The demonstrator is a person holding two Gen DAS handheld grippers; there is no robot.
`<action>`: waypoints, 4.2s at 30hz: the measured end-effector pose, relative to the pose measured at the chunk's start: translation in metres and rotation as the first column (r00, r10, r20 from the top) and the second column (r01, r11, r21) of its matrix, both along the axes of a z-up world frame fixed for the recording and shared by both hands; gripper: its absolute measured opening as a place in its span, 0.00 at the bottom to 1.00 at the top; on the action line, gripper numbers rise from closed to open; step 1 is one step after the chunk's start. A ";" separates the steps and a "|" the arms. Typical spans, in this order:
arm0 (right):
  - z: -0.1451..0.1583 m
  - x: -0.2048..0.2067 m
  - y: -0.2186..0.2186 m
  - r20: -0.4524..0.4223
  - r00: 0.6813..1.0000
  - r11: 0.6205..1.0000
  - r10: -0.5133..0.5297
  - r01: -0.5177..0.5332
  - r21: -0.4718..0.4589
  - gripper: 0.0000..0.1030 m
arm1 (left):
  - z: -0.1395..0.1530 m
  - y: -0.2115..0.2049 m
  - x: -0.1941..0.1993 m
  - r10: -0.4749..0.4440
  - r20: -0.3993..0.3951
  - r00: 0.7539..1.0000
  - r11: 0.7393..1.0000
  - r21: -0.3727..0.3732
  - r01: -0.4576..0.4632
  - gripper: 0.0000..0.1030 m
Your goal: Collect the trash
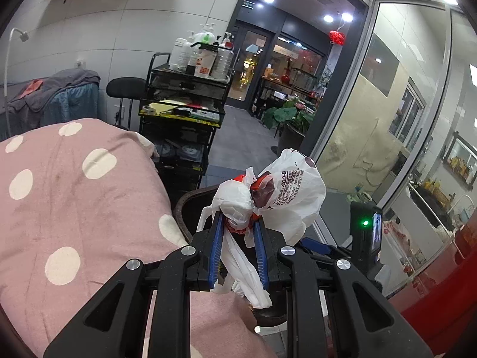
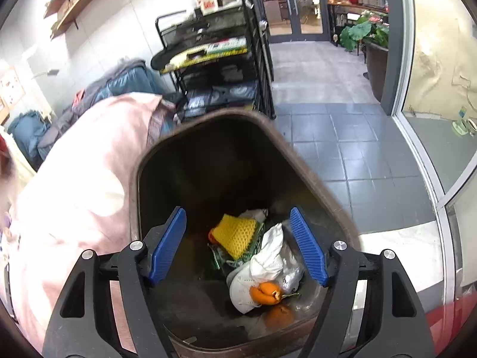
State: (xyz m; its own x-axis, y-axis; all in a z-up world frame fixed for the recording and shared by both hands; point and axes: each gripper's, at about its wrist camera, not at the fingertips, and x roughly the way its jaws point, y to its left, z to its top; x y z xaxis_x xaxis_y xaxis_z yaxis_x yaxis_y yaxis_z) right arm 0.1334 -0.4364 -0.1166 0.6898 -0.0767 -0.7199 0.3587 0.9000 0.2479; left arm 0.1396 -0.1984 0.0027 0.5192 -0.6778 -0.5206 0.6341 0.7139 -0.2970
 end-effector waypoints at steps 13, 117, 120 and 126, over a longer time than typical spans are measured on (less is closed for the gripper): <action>0.035 -0.035 -0.045 0.053 0.988 0.988 -0.148 0.150 -0.038 0.77 | -0.034 -0.061 0.013 -0.109 -0.123 0.986 0.992 0.050 0.116 0.20; 0.107 -0.103 0.223 0.375 0.842 0.913 0.387 -0.293 -0.286 0.94 | 0.012 0.206 -0.129 0.679 0.283 0.677 0.715 -0.049 -0.697 0.94; 0.107 -0.103 0.223 0.374 0.843 0.913 0.387 -0.292 -0.284 0.94 | 0.012 0.206 -0.129 0.680 0.279 0.678 0.715 -0.050 -0.697 0.94; 0.106 -0.102 0.223 0.372 0.844 0.914 0.385 -0.293 -0.281 0.94 | 0.011 0.207 -0.129 0.682 0.278 0.676 0.713 -0.048 -0.699 0.94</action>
State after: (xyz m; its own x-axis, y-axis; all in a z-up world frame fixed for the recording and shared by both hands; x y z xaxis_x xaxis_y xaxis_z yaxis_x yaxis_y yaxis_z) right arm 0.0311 -0.2133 -0.0106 0.9278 0.1034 -0.3584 -0.0720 0.9924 0.0997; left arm 0.0107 0.0083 0.0140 0.9454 -0.0449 -0.3228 -0.0018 0.9897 -0.1431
